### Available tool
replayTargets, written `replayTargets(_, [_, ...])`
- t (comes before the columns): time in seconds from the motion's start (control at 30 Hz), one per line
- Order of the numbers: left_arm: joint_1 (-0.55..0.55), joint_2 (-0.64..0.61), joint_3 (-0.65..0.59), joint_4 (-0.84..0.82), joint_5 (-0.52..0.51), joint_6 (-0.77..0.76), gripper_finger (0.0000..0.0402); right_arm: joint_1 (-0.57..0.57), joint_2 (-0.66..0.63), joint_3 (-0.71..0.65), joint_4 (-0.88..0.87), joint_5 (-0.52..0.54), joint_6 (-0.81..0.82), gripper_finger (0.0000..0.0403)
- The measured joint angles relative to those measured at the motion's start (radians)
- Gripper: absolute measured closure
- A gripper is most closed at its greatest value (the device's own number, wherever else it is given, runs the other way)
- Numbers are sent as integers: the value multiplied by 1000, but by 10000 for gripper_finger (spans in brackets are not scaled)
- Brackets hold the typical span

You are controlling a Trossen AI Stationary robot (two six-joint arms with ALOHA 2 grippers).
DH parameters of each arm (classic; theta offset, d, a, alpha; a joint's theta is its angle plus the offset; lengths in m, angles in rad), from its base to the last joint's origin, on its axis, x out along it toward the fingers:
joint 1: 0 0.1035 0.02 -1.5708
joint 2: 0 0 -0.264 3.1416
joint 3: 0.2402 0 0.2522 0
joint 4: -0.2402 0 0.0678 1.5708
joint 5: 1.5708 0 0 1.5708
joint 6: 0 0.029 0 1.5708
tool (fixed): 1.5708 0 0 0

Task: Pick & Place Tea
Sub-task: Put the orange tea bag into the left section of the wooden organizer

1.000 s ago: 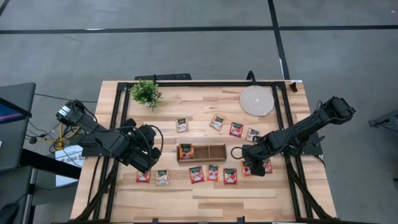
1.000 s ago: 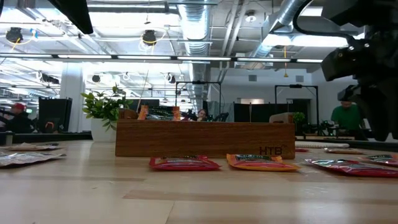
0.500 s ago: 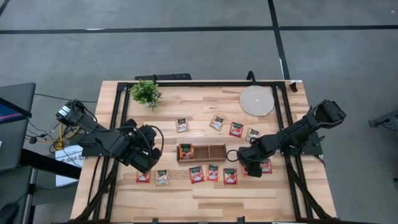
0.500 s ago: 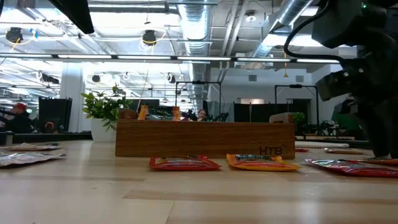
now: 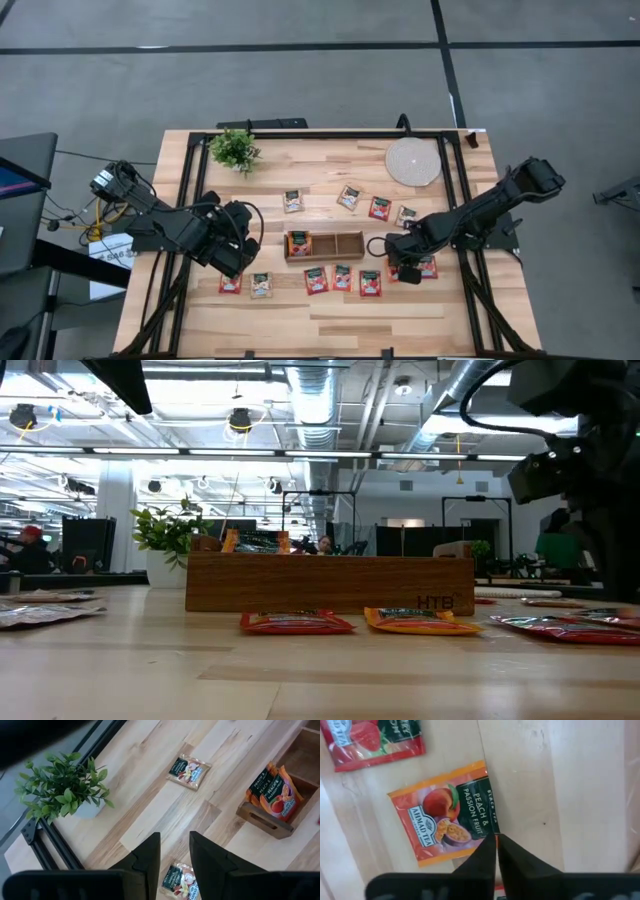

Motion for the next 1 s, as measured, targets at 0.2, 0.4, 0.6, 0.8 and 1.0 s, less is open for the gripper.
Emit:
replayTargets(0.2, [0, 0, 0, 1, 0, 1, 305, 0, -4, 0, -6, 3, 27, 397])
replayTargets(0.4, [0, 0, 0, 1, 0, 1, 305, 0, -2, 1, -6, 3, 27, 386])
replayTargets(0.6, [0, 0, 0, 1, 0, 1, 305, 0, -2, 1, -2, 3, 27, 312])
replayTargets(0.8, [0, 0, 0, 1, 0, 2, 305, 0, 1, 2, -2, 14, 27, 254])
replayTargets(1.0, [0, 0, 0, 5, 0, 2, 305, 0, 38, -35, 46, 13, 10, 263])
